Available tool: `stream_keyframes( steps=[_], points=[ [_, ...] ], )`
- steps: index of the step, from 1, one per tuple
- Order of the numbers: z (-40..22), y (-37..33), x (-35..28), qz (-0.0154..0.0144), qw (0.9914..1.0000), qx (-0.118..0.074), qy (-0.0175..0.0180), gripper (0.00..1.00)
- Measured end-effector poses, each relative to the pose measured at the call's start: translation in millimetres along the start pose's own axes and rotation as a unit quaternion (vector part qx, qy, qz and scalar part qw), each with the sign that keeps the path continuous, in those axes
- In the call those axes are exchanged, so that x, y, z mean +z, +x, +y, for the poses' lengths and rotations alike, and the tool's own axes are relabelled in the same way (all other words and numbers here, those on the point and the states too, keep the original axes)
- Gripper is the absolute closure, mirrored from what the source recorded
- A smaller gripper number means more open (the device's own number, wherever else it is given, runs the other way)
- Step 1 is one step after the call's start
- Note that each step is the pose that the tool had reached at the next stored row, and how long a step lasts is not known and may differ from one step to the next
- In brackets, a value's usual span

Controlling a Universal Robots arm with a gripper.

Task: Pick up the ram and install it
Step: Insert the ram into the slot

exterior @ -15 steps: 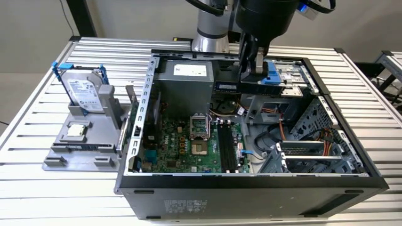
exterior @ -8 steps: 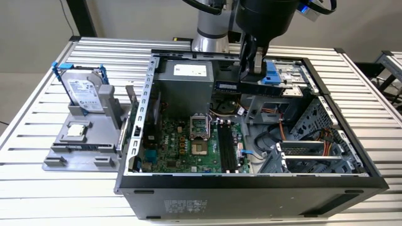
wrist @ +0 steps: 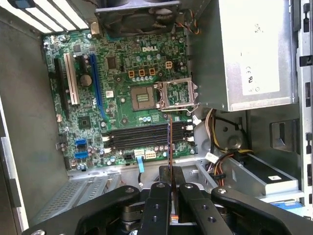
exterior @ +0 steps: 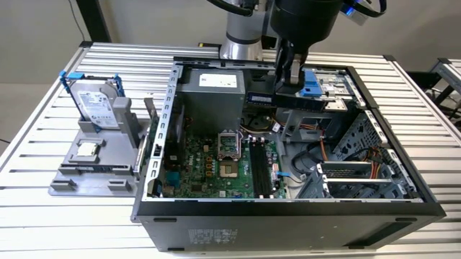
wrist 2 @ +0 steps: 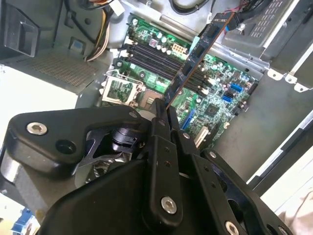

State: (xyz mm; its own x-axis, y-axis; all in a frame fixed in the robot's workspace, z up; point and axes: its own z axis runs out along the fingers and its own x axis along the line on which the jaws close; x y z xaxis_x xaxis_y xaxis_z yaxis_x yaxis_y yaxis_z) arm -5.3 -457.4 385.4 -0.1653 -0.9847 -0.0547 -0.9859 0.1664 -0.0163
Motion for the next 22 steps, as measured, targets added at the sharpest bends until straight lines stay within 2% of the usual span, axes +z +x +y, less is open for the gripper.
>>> stream_keyframes(
  steps=[10, 22],
  points=[
    [0.0, 0.0, 0.0, 0.0006, 0.99922, 0.040, 0.0021, 1.00],
    [0.0, 0.0, 0.0, 0.0012, 0.99703, 0.077, 0.0042, 1.00]
  ],
)
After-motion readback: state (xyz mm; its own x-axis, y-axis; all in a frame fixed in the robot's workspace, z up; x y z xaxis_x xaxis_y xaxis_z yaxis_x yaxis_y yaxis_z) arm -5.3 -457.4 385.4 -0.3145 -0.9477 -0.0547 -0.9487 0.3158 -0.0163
